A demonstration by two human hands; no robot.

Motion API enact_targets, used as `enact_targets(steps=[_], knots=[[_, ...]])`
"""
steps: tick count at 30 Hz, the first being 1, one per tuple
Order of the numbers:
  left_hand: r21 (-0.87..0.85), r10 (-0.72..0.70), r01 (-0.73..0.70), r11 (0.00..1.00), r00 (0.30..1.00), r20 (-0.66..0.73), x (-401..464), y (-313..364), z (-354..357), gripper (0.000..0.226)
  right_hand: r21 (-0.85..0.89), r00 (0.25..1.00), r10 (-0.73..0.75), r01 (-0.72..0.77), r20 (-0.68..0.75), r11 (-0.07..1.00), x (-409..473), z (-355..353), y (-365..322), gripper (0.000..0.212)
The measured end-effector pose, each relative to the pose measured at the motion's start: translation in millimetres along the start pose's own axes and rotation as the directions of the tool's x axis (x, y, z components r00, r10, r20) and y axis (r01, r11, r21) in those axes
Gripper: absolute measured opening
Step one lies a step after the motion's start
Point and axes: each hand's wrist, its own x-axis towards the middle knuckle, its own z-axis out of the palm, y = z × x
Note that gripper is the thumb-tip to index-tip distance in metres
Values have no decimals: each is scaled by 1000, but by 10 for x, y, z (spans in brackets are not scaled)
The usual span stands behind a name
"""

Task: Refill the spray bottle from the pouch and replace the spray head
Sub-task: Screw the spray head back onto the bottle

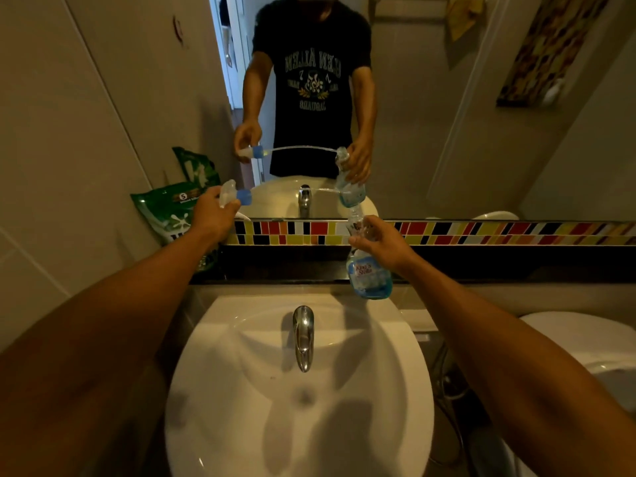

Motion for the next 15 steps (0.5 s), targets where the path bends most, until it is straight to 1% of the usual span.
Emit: enact_targets(steps=[7, 15], knots=[[41, 51, -54, 998, 997, 65, -119, 173, -190, 47, -30, 998, 56, -55, 12, 998, -69, -92, -10, 43], [70, 80, -88, 994, 991, 106, -236, 310, -224, 47, -25, 999, 46, -46, 15, 999, -141, -85, -46, 39]])
